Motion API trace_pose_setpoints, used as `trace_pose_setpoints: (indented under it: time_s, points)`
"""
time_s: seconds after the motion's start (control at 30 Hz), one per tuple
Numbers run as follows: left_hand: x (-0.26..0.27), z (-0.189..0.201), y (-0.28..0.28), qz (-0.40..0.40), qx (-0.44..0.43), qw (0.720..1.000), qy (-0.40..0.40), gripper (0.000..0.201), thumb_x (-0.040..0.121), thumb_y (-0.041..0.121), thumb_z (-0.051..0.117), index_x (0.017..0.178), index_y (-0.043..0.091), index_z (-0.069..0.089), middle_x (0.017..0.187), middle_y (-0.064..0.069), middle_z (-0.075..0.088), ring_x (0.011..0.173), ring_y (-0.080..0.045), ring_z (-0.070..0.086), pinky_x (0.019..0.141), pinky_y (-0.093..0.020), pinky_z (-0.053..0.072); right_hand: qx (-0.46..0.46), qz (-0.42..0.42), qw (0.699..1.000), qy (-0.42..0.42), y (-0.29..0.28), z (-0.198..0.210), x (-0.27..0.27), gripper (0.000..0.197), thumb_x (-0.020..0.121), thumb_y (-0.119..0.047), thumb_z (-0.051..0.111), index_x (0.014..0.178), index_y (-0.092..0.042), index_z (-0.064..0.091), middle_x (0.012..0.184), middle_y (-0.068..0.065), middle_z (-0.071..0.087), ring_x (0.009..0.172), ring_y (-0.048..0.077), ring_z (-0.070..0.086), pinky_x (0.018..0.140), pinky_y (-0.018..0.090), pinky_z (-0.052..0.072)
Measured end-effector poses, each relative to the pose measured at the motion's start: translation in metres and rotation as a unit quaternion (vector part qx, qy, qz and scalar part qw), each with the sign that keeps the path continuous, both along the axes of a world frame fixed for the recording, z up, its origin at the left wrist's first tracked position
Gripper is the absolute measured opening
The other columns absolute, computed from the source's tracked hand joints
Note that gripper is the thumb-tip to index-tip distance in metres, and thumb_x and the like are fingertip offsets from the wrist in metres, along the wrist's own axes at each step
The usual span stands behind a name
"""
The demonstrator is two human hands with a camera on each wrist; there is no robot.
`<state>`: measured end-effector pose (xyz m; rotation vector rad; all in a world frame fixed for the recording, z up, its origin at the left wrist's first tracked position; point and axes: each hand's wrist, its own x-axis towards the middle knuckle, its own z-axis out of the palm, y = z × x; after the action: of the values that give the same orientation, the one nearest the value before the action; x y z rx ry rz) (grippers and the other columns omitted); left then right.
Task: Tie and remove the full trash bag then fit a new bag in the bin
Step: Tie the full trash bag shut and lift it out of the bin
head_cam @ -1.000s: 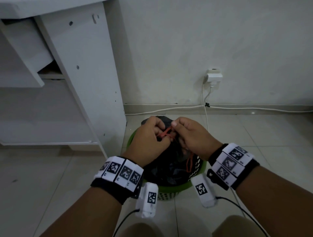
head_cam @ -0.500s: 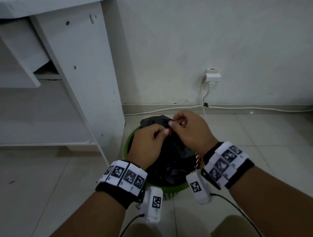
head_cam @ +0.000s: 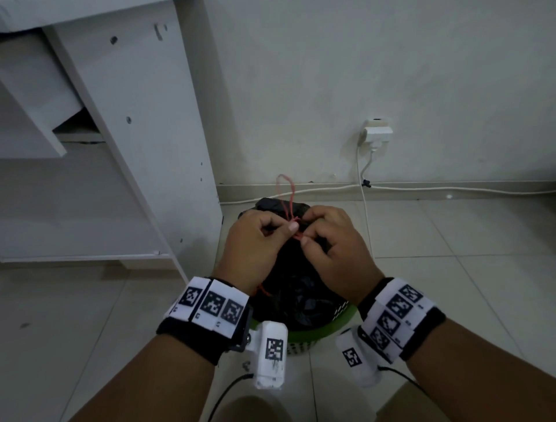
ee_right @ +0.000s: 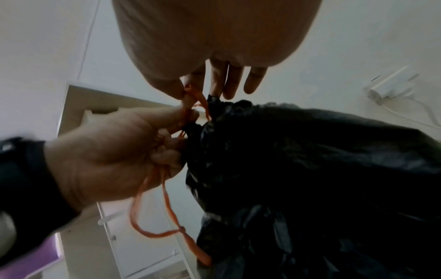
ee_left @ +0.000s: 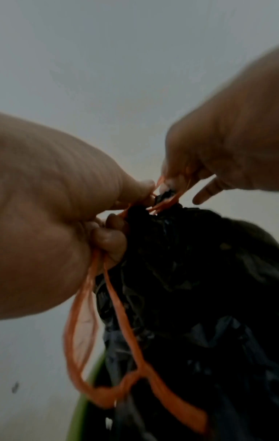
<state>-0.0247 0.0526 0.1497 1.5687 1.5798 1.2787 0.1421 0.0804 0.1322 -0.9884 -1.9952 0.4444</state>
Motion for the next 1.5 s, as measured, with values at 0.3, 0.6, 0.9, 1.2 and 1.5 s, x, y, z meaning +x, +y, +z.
trace_pose_setpoints:
  time_s: [0.3, 0.6, 0.9, 1.2, 1.5]
  points:
    - [-0.008, 0.001, 0.009, -0.003, 0.120, 0.975, 0.189, 0.023, 0.092, 0.037, 0.067, 0.076, 0.021, 0.067, 0.077, 0.010, 0.059, 0.073, -0.002, 0.052, 0.068, -0.014, 0.039, -0.207, 0.039, 0.958, 0.195, 0.002, 0.042, 0.008, 0.041, 0.090, -0.024, 0.057, 0.057, 0.000, 0.054, 0.058, 0.026, 0.048, 0.057, 0.021, 0.043, 0.059, 0.035, 0.039]
    - [-0.011, 0.012, 0.005, -0.026, 0.096, 0.981, 0.168, 0.026, 0.096, 0.042, 0.060, 0.083, 0.020, 0.063, 0.067, 0.005, 0.063, 0.062, -0.012, 0.059, 0.058, -0.036, 0.050, -0.380, 0.047, 0.778, 0.498, 0.012, 0.058, -0.001, 0.035, 0.097, -0.029, 0.056, 0.064, -0.017, 0.051, 0.062, 0.003, 0.049, 0.054, 0.016, 0.046, 0.058, 0.030, 0.043]
    - [-0.029, -0.006, 0.005, -0.073, 0.039, 0.993, 0.089, 0.020, 0.091, 0.026, 0.071, 0.076, 0.022, 0.058, 0.055, -0.002, 0.047, 0.051, -0.006, 0.040, 0.053, -0.025, 0.036, -0.389, 0.085, 0.792, 0.463, 0.019, 0.047, 0.001, 0.038, 0.102, -0.021, 0.044, 0.065, -0.021, 0.034, 0.051, -0.005, 0.025, 0.042, 0.012, 0.024, 0.060, 0.033, 0.042]
    - [-0.074, -0.046, -0.010, -0.132, -0.026, 0.971, 0.196, 0.014, 0.089, 0.035, 0.063, 0.081, 0.025, 0.069, 0.067, 0.002, 0.069, 0.064, -0.015, 0.064, 0.058, -0.029, 0.049, -0.295, 0.020, 0.951, 0.095, 0.011, -0.005, 0.030, 0.039, 0.101, -0.022, 0.048, 0.064, -0.017, 0.037, 0.049, -0.005, 0.038, 0.047, 0.016, 0.032, 0.052, 0.029, 0.031]
    - [-0.062, -0.043, -0.011, -0.099, 0.025, 0.943, 0.316, 0.022, 0.098, 0.035, 0.052, 0.084, 0.020, 0.059, 0.066, 0.009, 0.053, 0.062, -0.017, 0.055, 0.055, -0.033, 0.041, -0.332, -0.030, 0.934, 0.130, 0.013, -0.011, 0.024, 0.040, 0.101, -0.033, 0.048, 0.065, -0.018, 0.036, 0.055, -0.006, 0.037, 0.049, 0.012, 0.034, 0.054, 0.029, 0.029]
